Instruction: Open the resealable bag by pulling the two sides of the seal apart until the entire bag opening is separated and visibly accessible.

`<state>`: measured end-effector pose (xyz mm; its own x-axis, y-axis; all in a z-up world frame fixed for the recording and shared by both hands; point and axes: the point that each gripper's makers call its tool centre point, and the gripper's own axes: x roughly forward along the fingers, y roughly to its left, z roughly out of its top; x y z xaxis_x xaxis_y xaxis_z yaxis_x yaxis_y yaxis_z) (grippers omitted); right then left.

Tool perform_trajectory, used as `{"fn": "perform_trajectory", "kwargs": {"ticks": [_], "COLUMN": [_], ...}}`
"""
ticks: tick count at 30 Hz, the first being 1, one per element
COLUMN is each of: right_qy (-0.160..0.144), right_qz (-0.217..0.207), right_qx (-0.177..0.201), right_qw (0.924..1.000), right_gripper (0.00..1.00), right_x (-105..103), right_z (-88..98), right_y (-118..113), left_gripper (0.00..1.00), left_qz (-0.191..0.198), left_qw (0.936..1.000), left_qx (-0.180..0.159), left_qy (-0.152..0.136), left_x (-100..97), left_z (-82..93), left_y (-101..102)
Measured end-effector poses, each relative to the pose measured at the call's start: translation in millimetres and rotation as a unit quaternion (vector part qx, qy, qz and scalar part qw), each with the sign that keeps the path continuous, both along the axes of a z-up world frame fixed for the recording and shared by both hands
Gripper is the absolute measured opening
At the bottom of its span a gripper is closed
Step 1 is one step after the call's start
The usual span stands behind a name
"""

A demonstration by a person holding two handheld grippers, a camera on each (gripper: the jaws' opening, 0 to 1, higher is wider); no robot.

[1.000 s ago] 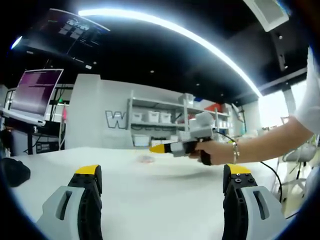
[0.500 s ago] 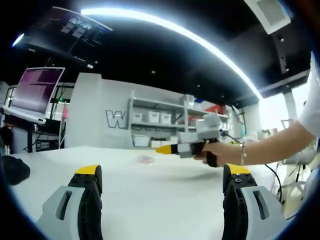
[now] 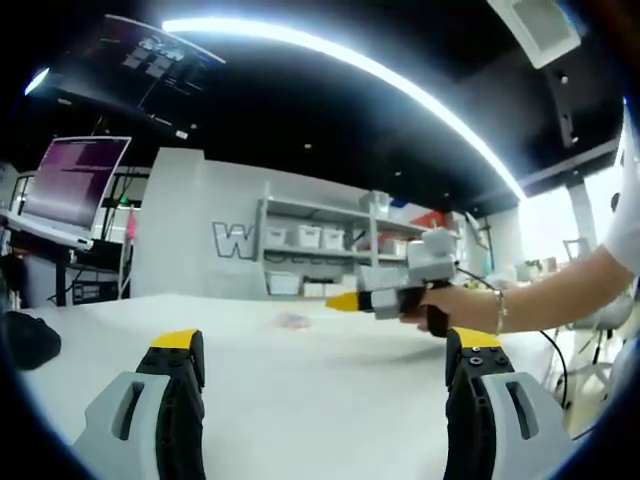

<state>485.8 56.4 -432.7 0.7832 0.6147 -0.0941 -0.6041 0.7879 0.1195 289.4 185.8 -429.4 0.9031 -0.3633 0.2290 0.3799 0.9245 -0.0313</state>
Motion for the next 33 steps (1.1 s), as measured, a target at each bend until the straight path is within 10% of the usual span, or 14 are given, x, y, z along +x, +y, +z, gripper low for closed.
{"fn": "perform_trajectory", "kwargs": {"ticks": [33], "right_qy": [-0.028], "right_qz": [0.001], "right_qx": [0.039], "right_qw": [0.9989], "right_gripper": [0.66], "right_x": [-72.5], "right_z": [21.6], "right_y": [-16.6], "left_gripper": [0.99], "left_qz": [0.001], "left_qw": [1.0000], "left_qx": [-0.010], "left_qy": [-0.002], "left_x": [-3.1], "left_z": [1.5], "left_y": [0.0]}}
